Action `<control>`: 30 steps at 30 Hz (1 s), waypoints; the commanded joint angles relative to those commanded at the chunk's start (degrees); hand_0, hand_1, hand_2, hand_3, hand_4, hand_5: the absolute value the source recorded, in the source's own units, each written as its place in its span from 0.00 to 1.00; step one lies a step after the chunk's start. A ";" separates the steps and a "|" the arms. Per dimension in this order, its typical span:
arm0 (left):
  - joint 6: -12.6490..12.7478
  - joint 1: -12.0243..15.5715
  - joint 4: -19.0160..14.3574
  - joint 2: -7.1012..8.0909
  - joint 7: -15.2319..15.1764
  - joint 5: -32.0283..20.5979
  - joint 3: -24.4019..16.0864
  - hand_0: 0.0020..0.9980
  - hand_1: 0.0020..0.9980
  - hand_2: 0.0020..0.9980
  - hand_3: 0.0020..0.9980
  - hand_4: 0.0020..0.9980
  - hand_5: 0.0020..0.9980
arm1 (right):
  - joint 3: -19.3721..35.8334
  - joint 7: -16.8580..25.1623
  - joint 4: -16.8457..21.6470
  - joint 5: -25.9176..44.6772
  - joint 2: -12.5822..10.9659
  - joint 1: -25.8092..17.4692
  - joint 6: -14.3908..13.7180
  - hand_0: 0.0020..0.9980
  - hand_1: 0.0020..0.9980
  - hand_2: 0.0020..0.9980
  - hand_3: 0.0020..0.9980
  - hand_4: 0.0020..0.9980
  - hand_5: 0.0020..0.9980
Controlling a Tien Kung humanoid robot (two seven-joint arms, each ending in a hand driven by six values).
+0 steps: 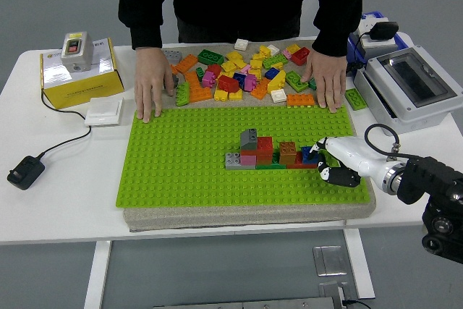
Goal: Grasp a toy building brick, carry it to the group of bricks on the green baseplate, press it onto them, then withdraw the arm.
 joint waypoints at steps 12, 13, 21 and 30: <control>0.11 0.06 0.00 0.02 -0.06 0.17 -0.20 0.67 0.65 0.53 0.64 0.10 0.68 | 1.43 1.47 1.03 1.81 -0.38 -0.29 -1.45 0.05 0.17 0.77 0.68 0.00 0.44; 0.12 0.07 0.00 0.01 -0.06 0.16 -0.19 0.67 0.65 0.53 0.64 0.10 0.68 | 1.87 1.71 1.23 1.81 -0.48 -0.34 -1.79 0.05 0.17 0.77 0.68 0.00 0.44; 0.19 0.09 0.00 -0.03 -0.11 0.04 -0.09 0.67 0.65 0.53 0.64 0.10 0.68 | 4.47 2.87 2.11 2.20 -1.02 -1.01 -3.43 0.05 0.17 0.77 0.68 0.00 0.44; 0.25 0.13 0.00 -0.04 -0.19 0.06 -0.07 0.67 0.65 0.53 0.64 0.10 0.68 | 4.81 2.68 1.94 2.14 -1.07 -1.46 -3.34 0.05 0.17 0.77 0.68 0.00 0.44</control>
